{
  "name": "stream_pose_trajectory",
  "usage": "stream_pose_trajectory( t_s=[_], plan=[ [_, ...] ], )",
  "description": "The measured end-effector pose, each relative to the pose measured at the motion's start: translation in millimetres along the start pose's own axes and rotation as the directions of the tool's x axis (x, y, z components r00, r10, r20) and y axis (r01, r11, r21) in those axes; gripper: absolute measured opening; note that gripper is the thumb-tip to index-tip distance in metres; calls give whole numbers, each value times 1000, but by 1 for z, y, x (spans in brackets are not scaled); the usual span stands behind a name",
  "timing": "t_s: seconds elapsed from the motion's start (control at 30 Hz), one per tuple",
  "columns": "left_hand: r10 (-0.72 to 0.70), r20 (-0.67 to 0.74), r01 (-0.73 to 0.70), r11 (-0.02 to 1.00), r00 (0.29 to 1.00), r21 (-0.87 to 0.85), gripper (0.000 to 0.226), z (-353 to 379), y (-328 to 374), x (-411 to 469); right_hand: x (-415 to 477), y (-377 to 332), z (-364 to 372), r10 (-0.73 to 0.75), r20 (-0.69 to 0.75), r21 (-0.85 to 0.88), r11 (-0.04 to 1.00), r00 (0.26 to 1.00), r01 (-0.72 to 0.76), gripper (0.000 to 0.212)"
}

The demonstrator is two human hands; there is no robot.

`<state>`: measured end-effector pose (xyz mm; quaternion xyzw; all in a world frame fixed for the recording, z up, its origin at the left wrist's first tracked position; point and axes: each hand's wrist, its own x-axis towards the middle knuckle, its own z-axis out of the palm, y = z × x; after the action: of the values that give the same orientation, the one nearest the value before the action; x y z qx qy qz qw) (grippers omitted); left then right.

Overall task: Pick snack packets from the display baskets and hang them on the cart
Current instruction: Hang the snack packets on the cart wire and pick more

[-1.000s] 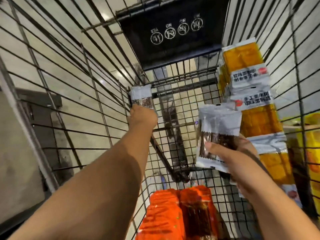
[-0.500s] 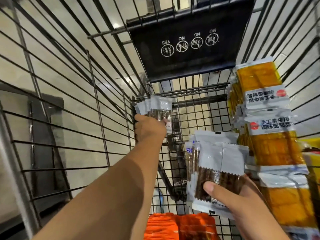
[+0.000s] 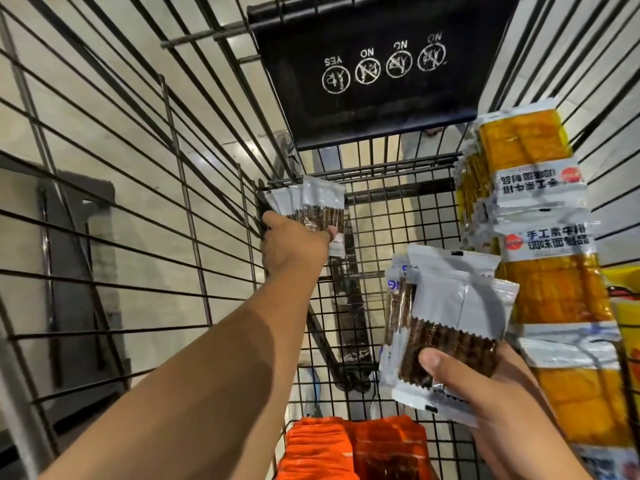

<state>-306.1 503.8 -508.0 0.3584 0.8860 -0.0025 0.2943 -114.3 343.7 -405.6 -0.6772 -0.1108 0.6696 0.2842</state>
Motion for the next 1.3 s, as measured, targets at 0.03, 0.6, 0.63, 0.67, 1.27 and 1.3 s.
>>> stream_pose_trajectory(
  t_s=[0.03, 0.6, 0.63, 0.67, 1.27, 1.3],
  plan=[
    [20, -17, -21, 1000, 1000, -11, 86, 0, 1, -1, 0, 2, 0, -6, 6, -3, 1000, 1000, 6, 103],
    [137, 511, 223, 783, 848, -580, 69, -106, -44, -163, -95, -46, 9, -49, -105, 162, 985, 993, 65, 38],
    [170, 539, 207, 798, 825, -567, 84, -127, -48, -180, -115, -54, 12, -63, -126, 192, 978, 990, 87, 39],
    [199, 559, 190, 806, 805, -561, 102, -141, -52, -191, -130, -59, 15, -72, -132, 210, 973, 989, 99, 41],
    [816, 421, -180, 519, 396, -836, 101, -429, -118, -385, -506, -59, 74, -599, -244, 129, 759, 763, 638, 53],
    [832, 424, -186, 508, 357, -841, 98, -435, -118, -396, -522, -56, 71, -610, -265, 124, 746, 746, 654, 57]
  ],
)
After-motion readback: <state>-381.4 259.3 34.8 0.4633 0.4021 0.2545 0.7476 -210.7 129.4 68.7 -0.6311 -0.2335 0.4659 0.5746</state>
